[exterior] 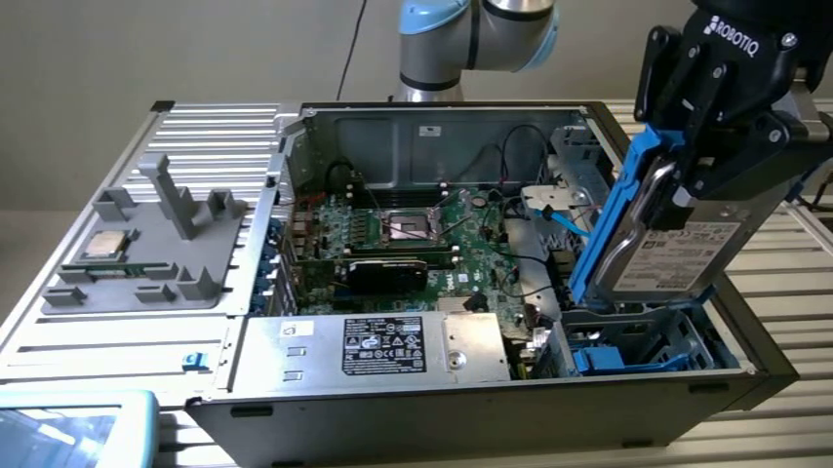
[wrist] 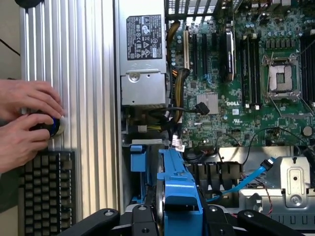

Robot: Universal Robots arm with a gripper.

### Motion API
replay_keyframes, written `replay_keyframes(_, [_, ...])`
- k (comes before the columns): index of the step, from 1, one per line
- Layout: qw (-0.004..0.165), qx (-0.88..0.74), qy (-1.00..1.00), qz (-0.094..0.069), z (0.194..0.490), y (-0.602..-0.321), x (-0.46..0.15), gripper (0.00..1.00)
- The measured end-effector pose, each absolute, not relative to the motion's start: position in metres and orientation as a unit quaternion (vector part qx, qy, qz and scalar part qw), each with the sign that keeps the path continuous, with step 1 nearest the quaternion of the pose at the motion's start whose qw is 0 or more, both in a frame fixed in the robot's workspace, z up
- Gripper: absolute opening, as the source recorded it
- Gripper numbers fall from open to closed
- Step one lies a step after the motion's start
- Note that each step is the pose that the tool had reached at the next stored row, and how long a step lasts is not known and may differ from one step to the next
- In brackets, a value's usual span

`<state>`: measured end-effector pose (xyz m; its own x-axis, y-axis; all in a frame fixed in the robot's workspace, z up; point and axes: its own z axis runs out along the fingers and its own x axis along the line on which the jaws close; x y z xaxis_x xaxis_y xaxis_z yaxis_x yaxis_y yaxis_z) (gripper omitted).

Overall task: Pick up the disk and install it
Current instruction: 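Insert the disk into the insertion slot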

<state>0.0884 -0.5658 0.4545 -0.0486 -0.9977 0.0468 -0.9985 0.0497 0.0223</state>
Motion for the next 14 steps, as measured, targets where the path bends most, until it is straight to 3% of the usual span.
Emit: replay_keyframes(14, [0.026, 0.691, -0.722, 0.010, 0.4502, -0.5700, 0.0882, 0.37])
